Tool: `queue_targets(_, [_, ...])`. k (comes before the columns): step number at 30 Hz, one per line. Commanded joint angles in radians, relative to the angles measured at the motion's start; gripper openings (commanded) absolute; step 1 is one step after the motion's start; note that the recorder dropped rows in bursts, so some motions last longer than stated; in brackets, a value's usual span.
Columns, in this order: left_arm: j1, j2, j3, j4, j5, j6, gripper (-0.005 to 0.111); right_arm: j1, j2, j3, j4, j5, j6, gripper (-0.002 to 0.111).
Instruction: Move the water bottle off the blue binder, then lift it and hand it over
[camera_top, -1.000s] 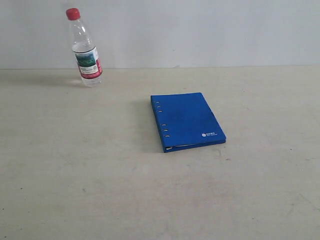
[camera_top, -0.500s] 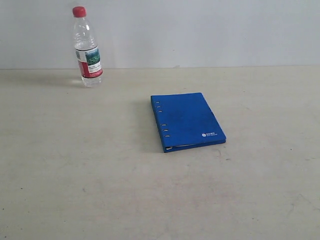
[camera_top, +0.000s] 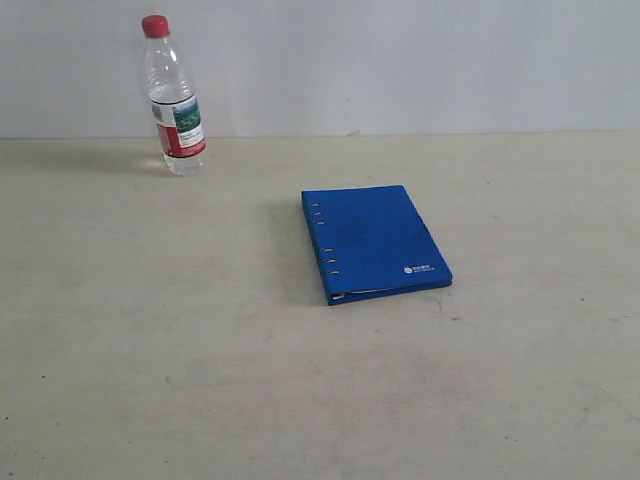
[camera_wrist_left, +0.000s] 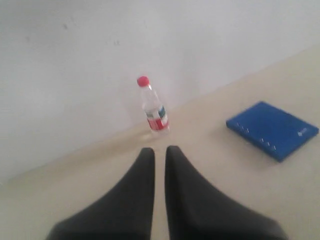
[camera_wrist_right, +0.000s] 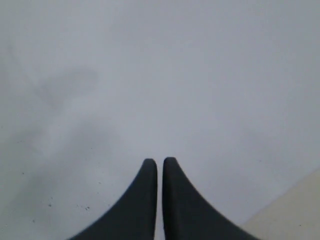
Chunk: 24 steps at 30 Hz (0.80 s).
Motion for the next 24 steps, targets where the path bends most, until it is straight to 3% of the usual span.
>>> queue_targets(1, [0.002,-0.076,0.304,-0.123,-0.186,-0.053,0.004,-0.003,-0.002,-0.003,0.128,-0.028,0.028,0.000])
queue_targets(4, [0.002,-0.081,0.574,-0.375,-0.511,0.045,0.004,-0.003,-0.002,-0.030,0.118,-0.093,-0.039,0.002])
queue_targets(7, [0.001,-0.058,0.813,-0.659,-0.968,0.421,0.004,-0.003,0.086,-0.267,0.110,0.055,-0.506,0.008])
queue_targets(9, [0.001,-0.002,0.900,-0.855,-1.186,0.677,0.004,-0.003,0.269,-0.425,0.110,0.211,-0.571,0.012])
queue_targets(11, [0.001,0.060,0.914,-0.866,-1.171,0.740,0.004,-0.003,0.427,-0.498,0.110,0.323,-0.571,0.016])
queue_targets(13, [-0.015,0.203,0.912,-0.866,-1.064,0.760,0.004,-0.003,0.674,-0.578,0.156,0.566,-0.574,0.017])
queue_targets(15, [-0.057,0.322,0.912,-0.900,-1.027,0.767,0.004,-0.001,0.841,-0.638,0.262,0.757,-0.701,0.017])
queue_targets(19, [-0.158,0.546,0.851,-1.060,-0.912,0.846,0.004,-0.001,1.192,-0.766,0.681,1.242,-1.378,0.017])
queue_targets(20, [-0.207,0.641,0.802,-1.158,-0.900,0.903,0.004,-0.001,1.323,-0.821,0.832,1.439,-1.529,0.017])
queue_targets(22, [-0.254,0.780,0.716,-1.385,-0.919,1.003,0.004,-0.003,1.474,-0.901,0.986,1.459,-1.626,0.017])
queue_targets(24, [-0.258,0.913,0.647,-1.577,-0.915,1.131,0.004,-0.003,1.568,-0.962,0.986,1.352,-1.705,0.023])
